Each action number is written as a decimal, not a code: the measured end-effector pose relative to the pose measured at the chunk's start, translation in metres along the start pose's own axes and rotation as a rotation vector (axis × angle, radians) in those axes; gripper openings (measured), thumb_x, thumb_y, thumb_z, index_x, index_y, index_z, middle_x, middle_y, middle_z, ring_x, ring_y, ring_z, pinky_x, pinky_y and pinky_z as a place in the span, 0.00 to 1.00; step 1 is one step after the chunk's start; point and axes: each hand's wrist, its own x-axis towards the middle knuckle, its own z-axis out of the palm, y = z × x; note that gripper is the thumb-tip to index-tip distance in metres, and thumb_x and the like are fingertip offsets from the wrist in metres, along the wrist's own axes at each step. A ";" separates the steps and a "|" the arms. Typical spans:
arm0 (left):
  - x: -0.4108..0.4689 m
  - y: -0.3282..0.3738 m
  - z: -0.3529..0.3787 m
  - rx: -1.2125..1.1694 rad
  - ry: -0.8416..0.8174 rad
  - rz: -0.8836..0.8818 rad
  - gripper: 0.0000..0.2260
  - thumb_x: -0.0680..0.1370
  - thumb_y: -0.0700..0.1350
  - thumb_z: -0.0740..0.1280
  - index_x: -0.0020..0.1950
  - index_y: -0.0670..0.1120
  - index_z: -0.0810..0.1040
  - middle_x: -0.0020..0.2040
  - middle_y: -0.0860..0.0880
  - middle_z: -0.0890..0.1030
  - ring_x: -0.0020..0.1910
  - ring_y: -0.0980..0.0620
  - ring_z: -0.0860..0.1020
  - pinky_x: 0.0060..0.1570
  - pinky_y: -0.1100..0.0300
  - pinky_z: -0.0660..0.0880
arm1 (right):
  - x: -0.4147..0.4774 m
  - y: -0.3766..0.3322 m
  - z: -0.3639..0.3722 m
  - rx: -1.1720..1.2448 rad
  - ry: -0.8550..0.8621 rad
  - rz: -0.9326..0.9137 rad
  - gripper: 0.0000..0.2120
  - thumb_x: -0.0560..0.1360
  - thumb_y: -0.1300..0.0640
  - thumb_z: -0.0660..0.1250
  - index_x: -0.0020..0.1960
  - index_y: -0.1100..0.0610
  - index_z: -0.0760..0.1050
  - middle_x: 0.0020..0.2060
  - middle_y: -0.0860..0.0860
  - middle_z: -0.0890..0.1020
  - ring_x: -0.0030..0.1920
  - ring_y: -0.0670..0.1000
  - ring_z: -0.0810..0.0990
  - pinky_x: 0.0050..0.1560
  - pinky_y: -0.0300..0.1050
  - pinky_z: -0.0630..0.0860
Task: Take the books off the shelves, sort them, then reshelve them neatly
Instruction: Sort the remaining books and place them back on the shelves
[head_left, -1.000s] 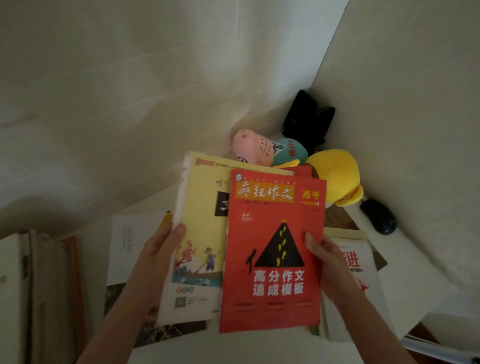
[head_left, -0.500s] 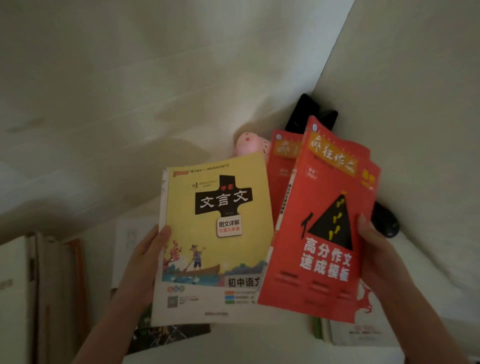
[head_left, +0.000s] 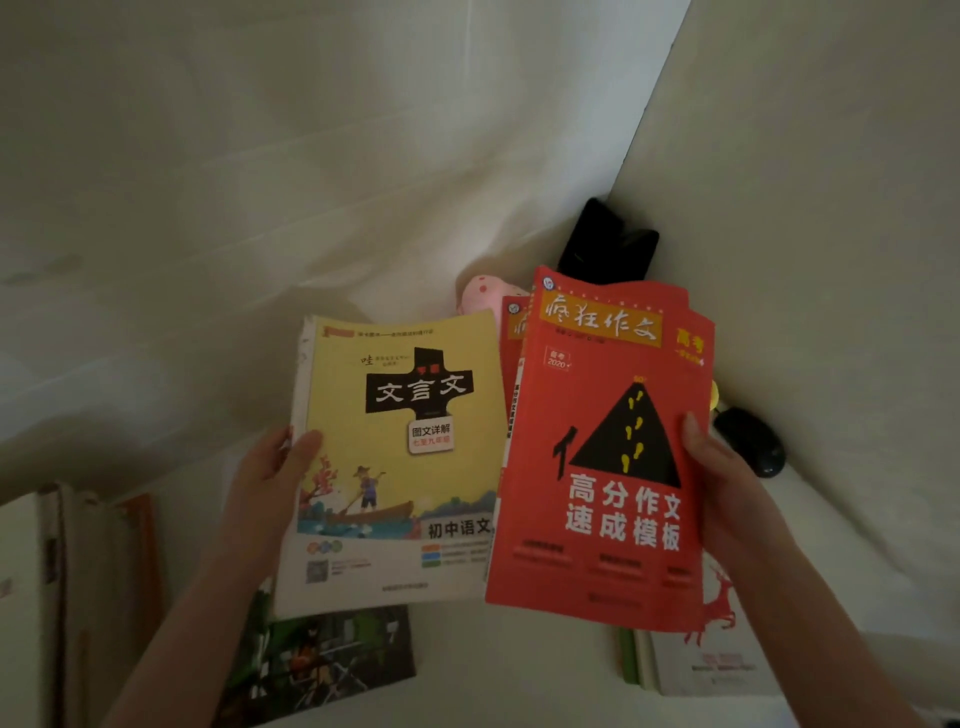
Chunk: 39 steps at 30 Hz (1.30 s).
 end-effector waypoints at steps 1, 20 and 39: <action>-0.002 0.000 0.004 0.001 -0.013 0.004 0.07 0.80 0.49 0.62 0.54 0.49 0.76 0.41 0.45 0.84 0.34 0.47 0.83 0.37 0.51 0.78 | -0.001 -0.001 0.004 0.002 0.000 -0.001 0.23 0.72 0.48 0.65 0.64 0.57 0.74 0.57 0.60 0.81 0.50 0.59 0.83 0.51 0.57 0.80; 0.011 -0.006 0.026 0.070 -0.025 0.049 0.08 0.81 0.46 0.60 0.57 0.44 0.74 0.44 0.44 0.83 0.36 0.48 0.83 0.32 0.57 0.78 | -0.031 -0.065 0.047 -0.064 -0.092 -0.125 0.24 0.70 0.47 0.64 0.60 0.60 0.77 0.52 0.58 0.84 0.46 0.55 0.85 0.42 0.48 0.83; -0.024 0.014 0.054 -0.099 -0.226 0.095 0.24 0.65 0.64 0.73 0.54 0.51 0.75 0.44 0.49 0.85 0.40 0.47 0.84 0.36 0.51 0.81 | 0.019 0.065 0.063 -0.265 -0.088 -0.141 0.28 0.72 0.48 0.71 0.68 0.41 0.64 0.59 0.52 0.80 0.56 0.55 0.82 0.53 0.59 0.80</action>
